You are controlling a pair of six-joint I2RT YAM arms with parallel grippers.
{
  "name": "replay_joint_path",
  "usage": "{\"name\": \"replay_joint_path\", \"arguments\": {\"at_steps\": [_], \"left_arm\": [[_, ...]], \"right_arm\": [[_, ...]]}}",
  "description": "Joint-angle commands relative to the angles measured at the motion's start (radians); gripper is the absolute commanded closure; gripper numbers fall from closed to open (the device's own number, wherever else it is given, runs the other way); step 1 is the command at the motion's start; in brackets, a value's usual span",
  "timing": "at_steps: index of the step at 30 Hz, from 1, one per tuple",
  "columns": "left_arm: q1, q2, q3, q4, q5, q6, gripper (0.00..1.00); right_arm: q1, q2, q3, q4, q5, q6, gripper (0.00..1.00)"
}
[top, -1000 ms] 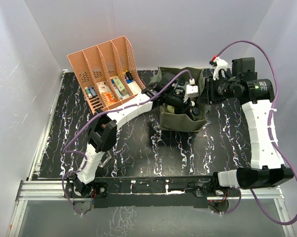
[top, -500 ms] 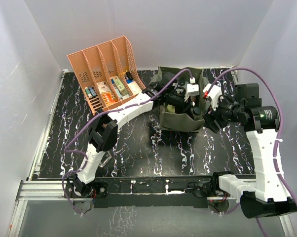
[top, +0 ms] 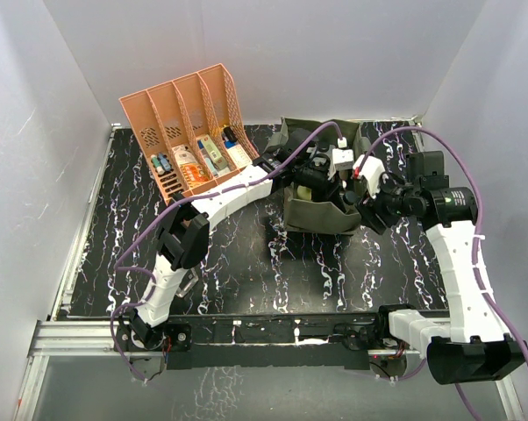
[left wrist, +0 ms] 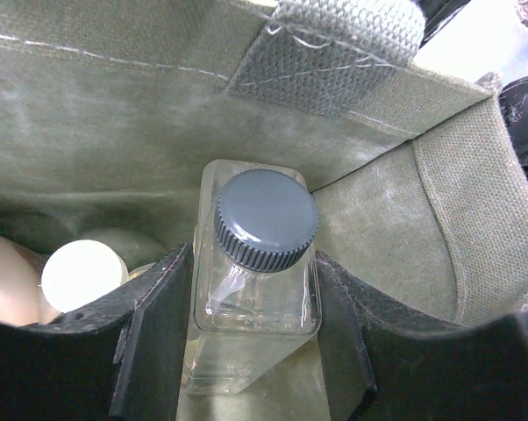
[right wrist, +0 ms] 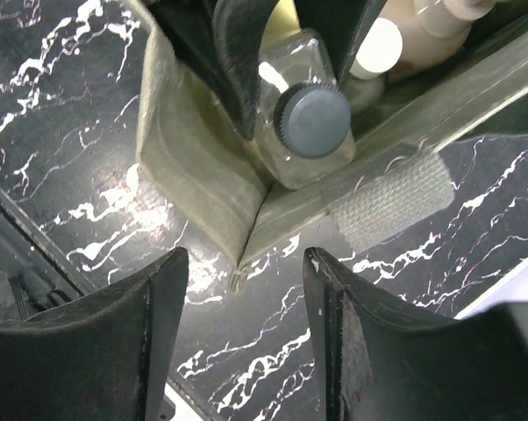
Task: Place the personal care products into the canvas bag
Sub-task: Place the care product in the canvas bag.
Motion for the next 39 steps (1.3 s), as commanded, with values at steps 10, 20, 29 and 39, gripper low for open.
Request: {"name": "replay_joint_path", "arguments": {"at_steps": [10,20,29,39], "left_arm": [[-0.052,0.002,0.042,-0.041,0.202,-0.129,1.0],[-0.052,0.0,0.024,-0.069,0.202,-0.094,1.0],[-0.052,0.017,0.025,-0.098,0.259,-0.027,1.0],[-0.051,0.047,0.049,-0.13,0.341,0.014,1.0]], "right_arm": [[0.0,-0.011,-0.072,0.189,-0.017,0.09,0.53],[-0.001,-0.062,-0.053,0.302,0.025,0.214,0.92],[-0.001,-0.068,0.05,0.243,-0.042,0.239,0.92],[-0.002,0.022,0.157,0.209,-0.04,0.294,0.92]]}}
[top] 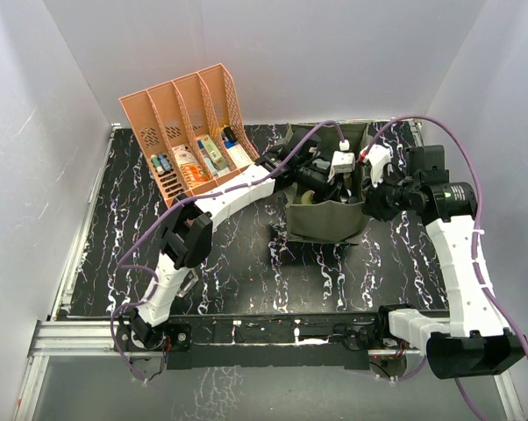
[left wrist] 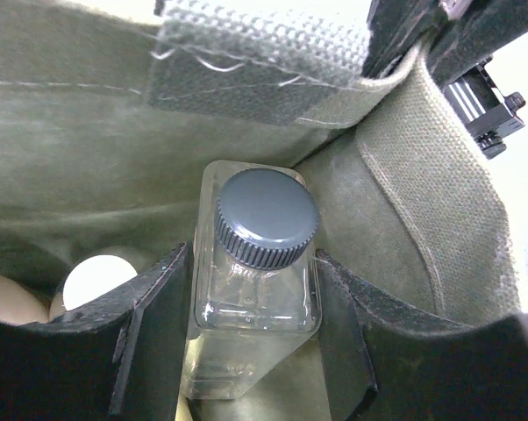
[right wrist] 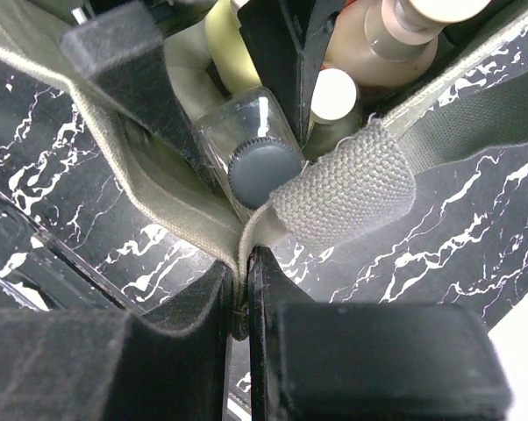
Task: Place the personal care products into the canvas bag
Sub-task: Place the care product in the canvas bag.
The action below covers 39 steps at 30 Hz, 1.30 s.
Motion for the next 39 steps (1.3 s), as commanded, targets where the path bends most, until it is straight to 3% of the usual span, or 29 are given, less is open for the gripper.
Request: {"name": "replay_joint_path", "arguments": {"at_steps": [1,8,24,39], "left_arm": [[-0.05,0.018,0.011,-0.106,0.178,-0.021,1.0],[-0.048,0.03,0.018,-0.071,0.18,-0.048,1.0],[-0.057,0.04,0.026,-0.147,0.068,0.064,1.0],[-0.076,0.07,0.026,-0.111,0.006,0.043,1.0]], "right_arm": [[-0.002,0.015,0.152,0.144,-0.039,0.052,0.92],[-0.003,0.04,0.212,0.154,-0.002,0.111,0.92],[-0.002,0.056,0.286,0.17,0.019,0.196,0.92],[-0.002,-0.055,0.082,0.151,0.061,0.045,0.92]]}}
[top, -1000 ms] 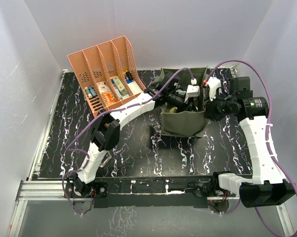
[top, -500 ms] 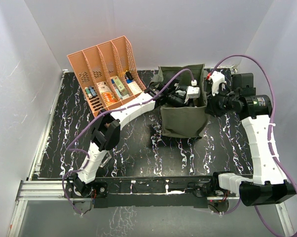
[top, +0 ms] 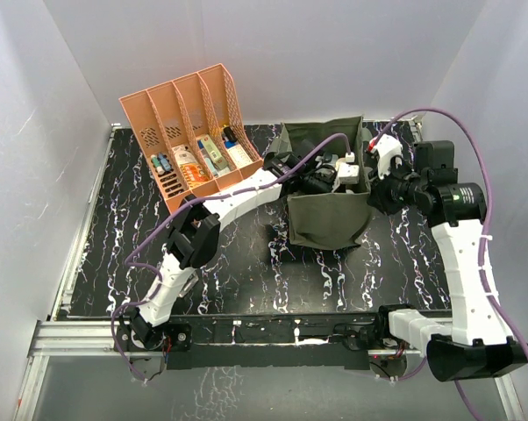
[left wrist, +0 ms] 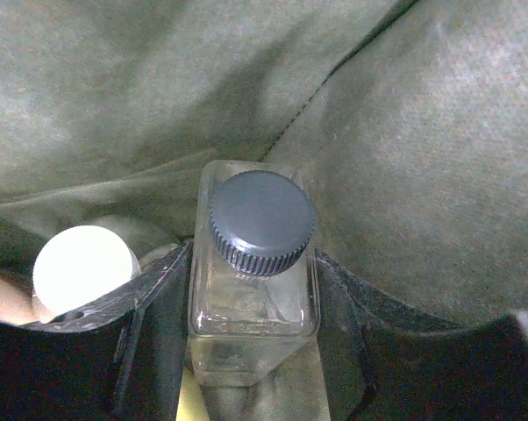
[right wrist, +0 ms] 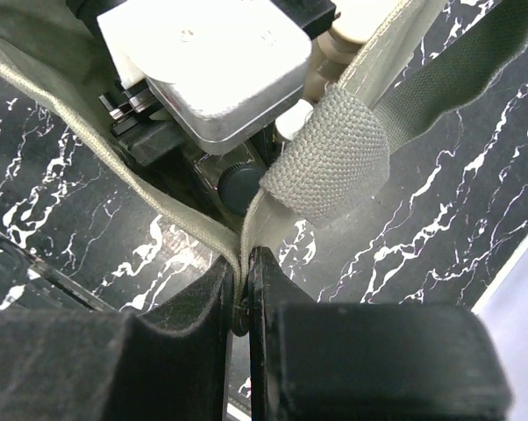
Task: Place the personal care products into the canvas bag
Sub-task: Place the care product in the canvas bag.
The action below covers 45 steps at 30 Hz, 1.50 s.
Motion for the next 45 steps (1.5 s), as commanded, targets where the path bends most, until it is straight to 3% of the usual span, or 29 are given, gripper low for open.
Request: {"name": "replay_joint_path", "arguments": {"at_steps": [1,7,17,22,34,45], "left_arm": [[-0.053,0.019,0.019,-0.052,0.056,-0.041,1.0],[-0.058,0.02,0.039,-0.059,0.022,-0.034,1.0],[-0.073,0.007,0.016,-0.092,0.045,-0.059,0.85],[-0.072,0.001,0.049,-0.101,0.086,-0.09,0.75],[-0.072,-0.013,0.088,-0.131,0.112,-0.104,0.4],[-0.071,-0.019,0.179,-0.205,0.12,-0.064,0.25]], "right_arm": [[-0.003,-0.073,-0.027,0.155,0.002,-0.056,0.92],[-0.004,-0.082,-0.04,0.15,0.01,-0.051,0.92],[-0.004,-0.127,-0.101,0.157,-0.019,-0.05,0.92],[-0.003,-0.137,-0.114,0.157,-0.015,-0.055,0.92],[-0.004,-0.15,-0.13,0.157,0.004,-0.054,0.92],[-0.003,-0.17,-0.148,0.157,0.011,-0.058,0.92]]}}
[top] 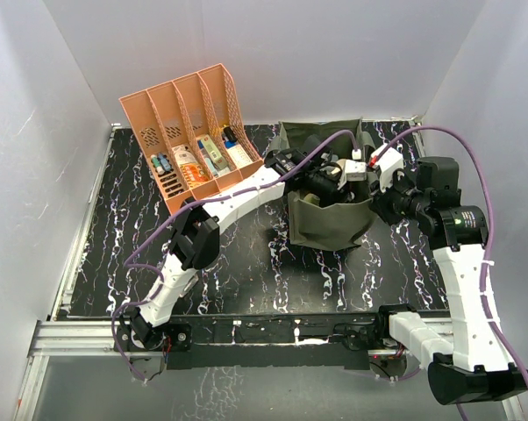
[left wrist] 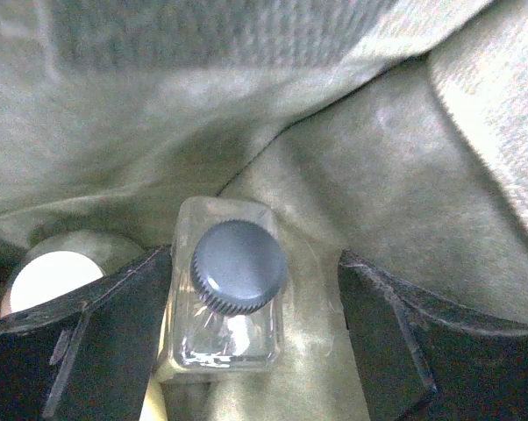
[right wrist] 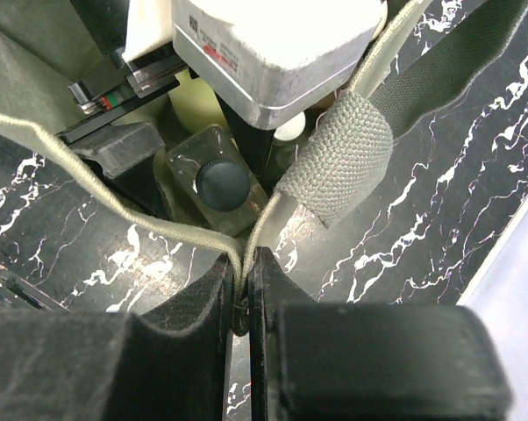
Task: Place the personal care products into the canvas bag
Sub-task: Place the care product in the canvas bag, then pick up the care product from the center of the board.
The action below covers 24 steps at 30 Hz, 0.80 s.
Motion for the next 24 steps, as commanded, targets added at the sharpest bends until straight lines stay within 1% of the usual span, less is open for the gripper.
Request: {"name": "replay_joint_path", "arguments": {"at_steps": [1,6,10,18,22,24], "left_arm": [[-0.043,-0.034,0.083,-0.085,0.136,0.012,0.24],[-0.029,-0.044,0.133,-0.116,0.141,0.028,0.18],[-0.001,-0.052,0.186,-0.155,0.141,0.051,0.16],[0.099,-0.101,0.265,-0.185,0.127,0.056,0.16],[0.142,-0.14,0.336,-0.257,0.142,0.093,0.16],[0.16,-0.171,0.367,-0.309,0.125,0.124,0.16]], "right_arm": [[-0.001,-0.025,-0.002,0.057,-0.001,-0.004,0.92],[-0.001,-0.034,-0.003,0.054,-0.006,-0.007,0.92],[-0.002,-0.031,0.009,0.052,-0.019,-0.001,0.92],[-0.002,-0.028,0.026,0.061,-0.044,0.019,0.92],[-0.002,-0.027,0.015,0.063,-0.041,0.019,0.92],[-0.001,-0.027,0.012,0.065,-0.048,0.02,0.92]]}}
